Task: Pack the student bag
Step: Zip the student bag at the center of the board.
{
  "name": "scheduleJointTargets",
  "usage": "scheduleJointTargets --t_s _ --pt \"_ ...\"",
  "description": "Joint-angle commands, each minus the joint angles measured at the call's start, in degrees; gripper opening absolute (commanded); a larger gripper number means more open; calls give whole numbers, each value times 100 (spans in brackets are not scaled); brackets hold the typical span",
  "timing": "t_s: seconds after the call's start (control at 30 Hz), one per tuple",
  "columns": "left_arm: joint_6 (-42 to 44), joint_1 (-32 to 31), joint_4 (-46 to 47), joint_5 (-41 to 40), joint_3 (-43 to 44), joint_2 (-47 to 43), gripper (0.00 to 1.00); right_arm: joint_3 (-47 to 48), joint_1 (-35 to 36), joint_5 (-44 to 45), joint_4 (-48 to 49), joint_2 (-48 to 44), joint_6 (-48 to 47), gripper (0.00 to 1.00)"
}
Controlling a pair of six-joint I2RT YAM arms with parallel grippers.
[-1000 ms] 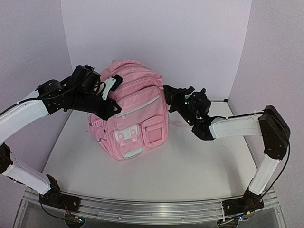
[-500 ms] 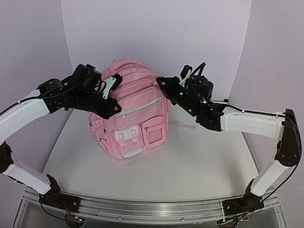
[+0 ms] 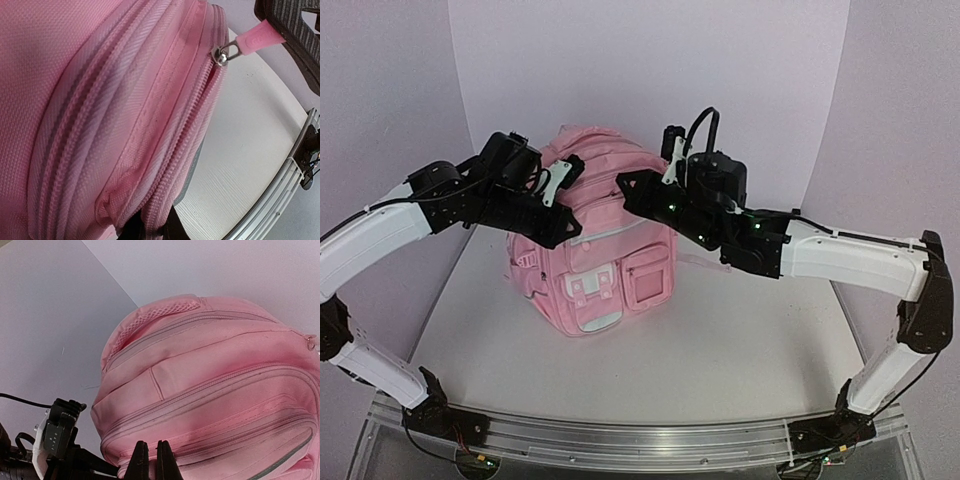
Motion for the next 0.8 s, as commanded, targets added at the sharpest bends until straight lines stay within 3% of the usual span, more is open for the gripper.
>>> scheduleJointTargets --t_s 0.0,0.1,0.17,0.23,0.4,0.57,0.77 --pt "-7 56 196 68 292 91 16 335 215 219 506 -210 -134 0" --pt "-10 56 79 168 269 -215 49 248 216 595 373 -317 -146 0" --pt "-6 58 -65 358 265 -454 59 207 211 757 297 -364 -151 0" --pt "-28 66 -293 352 330 -651 62 196 206 802 264 -381 -153 0" --pt "-52 83 -777 -71 419 -1033 64 225 204 731 246 -345 -68 0" --pt "72 145 -1013 -693 511 -1083 49 240 209 682 246 -341 -24 0" --pt "226 239 -1050 -1333 619 -784 48 231 210 675 246 -407 -33 0"
